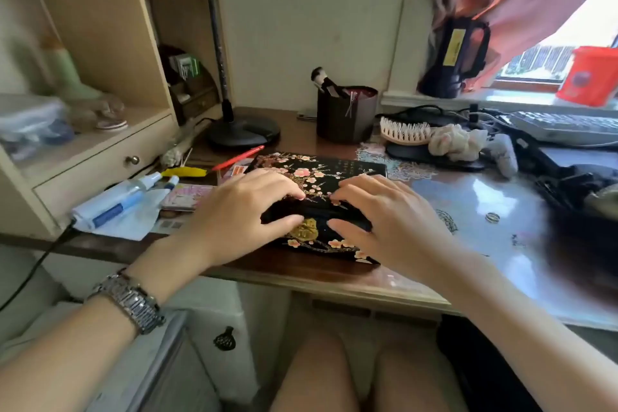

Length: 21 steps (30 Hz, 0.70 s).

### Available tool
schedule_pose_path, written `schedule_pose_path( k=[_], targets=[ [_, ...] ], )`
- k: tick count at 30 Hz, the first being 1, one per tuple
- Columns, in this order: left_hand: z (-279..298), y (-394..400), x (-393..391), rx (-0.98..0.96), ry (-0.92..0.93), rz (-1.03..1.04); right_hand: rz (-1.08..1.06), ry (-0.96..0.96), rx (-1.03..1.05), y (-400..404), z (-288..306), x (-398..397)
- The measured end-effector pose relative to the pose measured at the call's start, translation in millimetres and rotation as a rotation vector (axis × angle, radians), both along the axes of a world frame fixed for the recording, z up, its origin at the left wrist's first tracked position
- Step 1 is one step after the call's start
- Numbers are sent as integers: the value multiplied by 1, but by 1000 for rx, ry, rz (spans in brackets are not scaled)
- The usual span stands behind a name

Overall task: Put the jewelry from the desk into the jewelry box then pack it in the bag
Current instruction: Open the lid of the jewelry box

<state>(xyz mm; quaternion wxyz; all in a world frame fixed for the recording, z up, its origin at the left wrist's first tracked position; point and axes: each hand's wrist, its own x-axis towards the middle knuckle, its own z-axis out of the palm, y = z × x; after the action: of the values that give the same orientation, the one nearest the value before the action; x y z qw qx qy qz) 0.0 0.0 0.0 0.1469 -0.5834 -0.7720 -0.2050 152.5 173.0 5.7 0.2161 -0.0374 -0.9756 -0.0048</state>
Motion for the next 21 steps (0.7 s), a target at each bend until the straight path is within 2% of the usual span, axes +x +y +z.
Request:
schedule_pose_path(
  k=[5, 9, 14, 21],
  targets=[
    [-22, -1, -4, 45, 249, -24, 6, 88, 46, 5, -18, -8],
    [-32, 2, -6, 128, 371, -5, 19, 195, 108, 10, -29, -9],
    [-39, 5, -8, 189, 457, -3, 38, 258, 140, 12, -41, -11],
    [-37, 4, -10, 195, 465, -29, 30, 235, 117, 9, -42, -10]
  ],
)
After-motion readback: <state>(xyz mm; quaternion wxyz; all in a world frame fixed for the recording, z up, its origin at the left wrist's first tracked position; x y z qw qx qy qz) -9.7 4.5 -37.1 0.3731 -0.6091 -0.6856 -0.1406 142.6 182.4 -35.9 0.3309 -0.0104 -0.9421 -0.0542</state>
